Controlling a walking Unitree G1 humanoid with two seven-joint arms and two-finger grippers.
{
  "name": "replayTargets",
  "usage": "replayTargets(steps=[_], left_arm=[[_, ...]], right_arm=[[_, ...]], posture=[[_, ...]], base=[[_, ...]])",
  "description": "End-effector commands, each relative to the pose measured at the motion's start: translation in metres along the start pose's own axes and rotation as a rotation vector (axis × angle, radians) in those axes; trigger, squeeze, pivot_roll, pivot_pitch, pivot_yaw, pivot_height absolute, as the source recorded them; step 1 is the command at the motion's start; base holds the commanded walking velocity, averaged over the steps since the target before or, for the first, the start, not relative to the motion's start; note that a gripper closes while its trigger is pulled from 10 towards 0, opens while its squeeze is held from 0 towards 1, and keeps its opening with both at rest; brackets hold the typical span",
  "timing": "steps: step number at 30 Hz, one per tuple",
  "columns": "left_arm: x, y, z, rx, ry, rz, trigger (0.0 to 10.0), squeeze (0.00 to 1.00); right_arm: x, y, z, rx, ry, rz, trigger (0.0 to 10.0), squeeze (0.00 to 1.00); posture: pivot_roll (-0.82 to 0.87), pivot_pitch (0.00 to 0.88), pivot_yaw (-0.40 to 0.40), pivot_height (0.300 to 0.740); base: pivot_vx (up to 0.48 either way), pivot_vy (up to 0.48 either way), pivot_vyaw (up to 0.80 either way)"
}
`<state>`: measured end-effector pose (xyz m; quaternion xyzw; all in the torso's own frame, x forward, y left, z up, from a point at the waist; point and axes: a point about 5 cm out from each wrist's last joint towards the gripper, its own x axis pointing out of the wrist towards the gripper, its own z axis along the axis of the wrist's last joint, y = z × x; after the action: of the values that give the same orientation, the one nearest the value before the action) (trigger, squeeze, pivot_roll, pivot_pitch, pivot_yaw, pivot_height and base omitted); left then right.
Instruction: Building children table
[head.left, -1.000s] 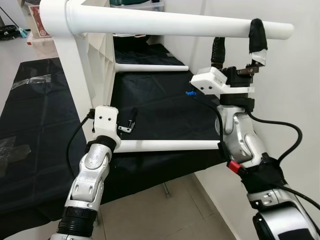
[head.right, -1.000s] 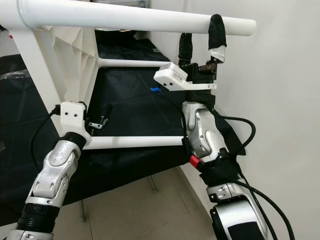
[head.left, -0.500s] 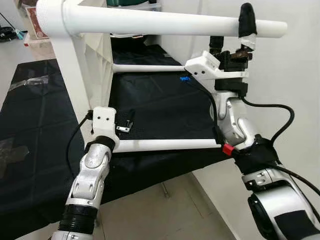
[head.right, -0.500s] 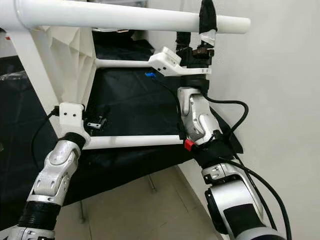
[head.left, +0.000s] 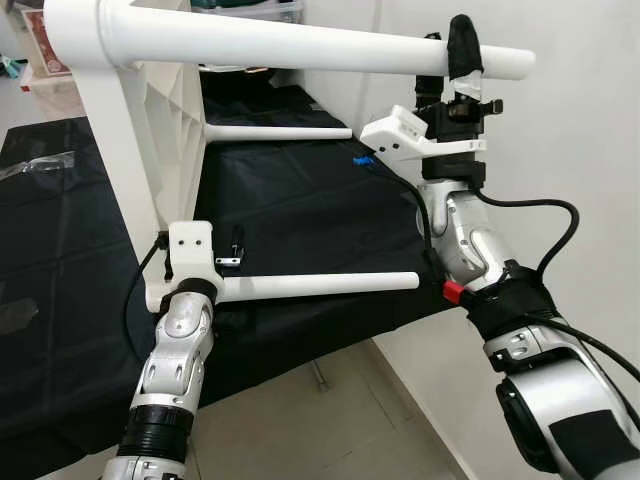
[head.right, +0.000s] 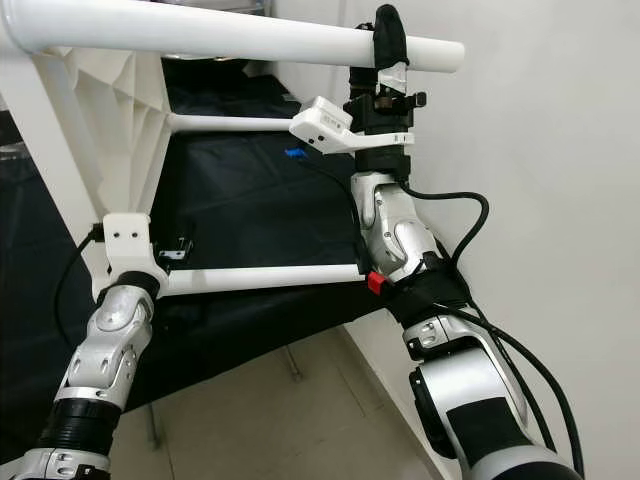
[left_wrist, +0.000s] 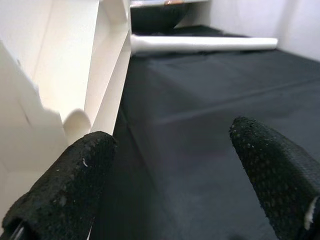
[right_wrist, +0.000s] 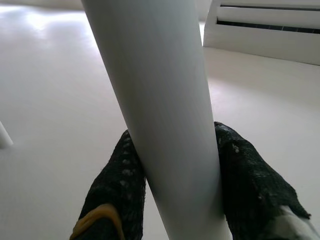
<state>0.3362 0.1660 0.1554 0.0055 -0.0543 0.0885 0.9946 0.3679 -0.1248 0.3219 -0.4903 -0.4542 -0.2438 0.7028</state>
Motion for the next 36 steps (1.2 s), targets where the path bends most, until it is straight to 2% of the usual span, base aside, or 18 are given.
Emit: replayTargets(steps=[1, 2, 3, 5, 6, 8, 9, 11, 12, 15, 18, 19, 20, 21, 24, 29, 32, 36], left_arm=[[0.0, 0.039, -0.009, 0.034, 0.029, 0.17, 10.0, 0.0], [0.0, 0.039, -0.009, 0.034, 0.029, 0.17, 10.0, 0.0], [0.001, 0.048, -0.009, 0.066, 0.028, 0.202, 10.0, 0.0], [0.011, 0.082, 0.006, 0.185, -0.02, 0.298, 10.0, 0.0], [0.011, 0.082, 0.006, 0.185, -0.02, 0.298, 10.0, 0.0], [0.021, 0.106, 0.029, 0.248, -0.083, 0.373, 10.0, 0.0], [0.021, 0.106, 0.029, 0.248, -0.083, 0.373, 10.0, 0.0], [0.029, 0.118, 0.05, 0.274, -0.142, 0.415, 10.0, 0.0], [0.029, 0.118, 0.05, 0.274, -0.142, 0.415, 10.0, 0.0], [0.04, 0.131, 0.08, 0.322, -0.223, 0.455, 10.0, 0.0], [0.042, 0.135, 0.088, 0.336, -0.241, 0.464, 10.0, 0.0], [0.045, 0.142, 0.103, 0.364, -0.279, 0.485, 10.0, 0.0], [0.047, 0.149, 0.116, 0.386, -0.312, 0.497, 10.0, 0.0], [0.047, 0.149, 0.116, 0.386, -0.312, 0.497, 10.0, 0.0], [0.05, 0.163, 0.15, 0.437, -0.395, 0.512, 10.0, 0.0], [0.05, 0.169, 0.171, 0.502, -0.443, 0.516, 10.0, 0.0], [0.05, 0.176, 0.195, 0.549, -0.494, 0.52, 10.0, 0.0], [0.05, 0.177, 0.202, 0.557, -0.509, 0.516, 10.0, 0.0]], right_arm=[[0.002, -0.004, -0.007, 0.048, 0.055, -0.031, 0.0, 0.0], [0.002, -0.004, -0.007, 0.048, 0.055, -0.031, 0.0, 0.0], [0.003, -0.004, -0.009, 0.057, 0.056, -0.033, 0.0, 0.0], [0.019, -0.013, -0.012, 0.105, 0.045, -0.061, 0.0, 0.0], [0.019, -0.013, -0.012, 0.105, 0.045, -0.061, 0.0, 0.0], [0.036, -0.021, -0.014, 0.142, 0.029, -0.083, 0.0, 0.0], [0.036, -0.021, -0.014, 0.142, 0.029, -0.083, 0.0, 0.0], [0.047, -0.027, -0.017, 0.174, 0.04, -0.096, 0.0, 0.0], [0.047, -0.027, -0.017, 0.174, 0.04, -0.096, 0.0, 0.0], [0.059, -0.034, -0.025, 0.231, 0.085, -0.096, 0.0, 0.0], [0.061, -0.035, -0.028, 0.255, 0.102, -0.095, 0.0, 0.0], [0.064, -0.037, -0.033, 0.281, 0.139, -0.086, 0.0, 0.0], [0.063, -0.035, -0.039, 0.31, 0.185, -0.062, 0.0, 0.0], [0.063, -0.035, -0.039, 0.31, 0.185, -0.062, 0.0, 0.0], [0.05, -0.02, -0.054, 0.4, 0.331, 0.004, 0.0, 0.0], [0.042, -0.014, -0.058, 0.408, 0.355, 0.027, 0.0, 0.0], [0.037, -0.012, -0.069, 0.444, 0.422, 0.045, 0.0, 0.0], [0.035, -0.011, -0.072, 0.457, 0.447, 0.051, 0.0, 0.0]], posture=[[0.02, 0.094, -0.037, 0.74], [0.02, 0.094, -0.037, 0.74], [0.02, 0.095, -0.038, 0.74], [0.03, 0.094, -0.034, 0.74], [0.03, 0.094, -0.034, 0.74], [0.03, 0.092, -0.035, 0.74], [0.03, 0.092, -0.035, 0.74], [0.03, 0.092, -0.034, 0.74], [0.03, 0.092, -0.034, 0.74], [0.03, 0.089, -0.031, 0.74], [0.03, 0.088, -0.031, 0.74], [0.04, 0.086, -0.027, 0.74], [0.04, 0.081, -0.03, 0.74], [0.04, 0.081, -0.03, 0.74], [0.05, 0.077, -0.03, 0.74], [0.06, 0.074, -0.029, 0.74], [0.06, 0.068, -0.031, 0.74], [0.07, 0.063, -0.033, 0.74]], base=[[0.0, 0.0, 0.0], [0.0, 0.0, 0.0], [0.0, 0.0, 0.0], [0.0, 0.0, 0.0], [0.0, 0.0, 0.0], [0.0, 0.0, 0.0], [0.0, 0.0, 0.0], [0.0, 0.0, 0.0], [0.0, 0.0, 0.0], [0.0, 0.0, 0.0], [0.0, 0.0, 0.0], [0.0, 0.0, 0.0], [0.0, 0.0, 0.0], [0.0, 0.0, 0.0], [0.0, 0.0, 0.0], [0.0, 0.0, 0.0], [0.0, 0.0, 0.0], [0.0, 0.0, 0.0]])
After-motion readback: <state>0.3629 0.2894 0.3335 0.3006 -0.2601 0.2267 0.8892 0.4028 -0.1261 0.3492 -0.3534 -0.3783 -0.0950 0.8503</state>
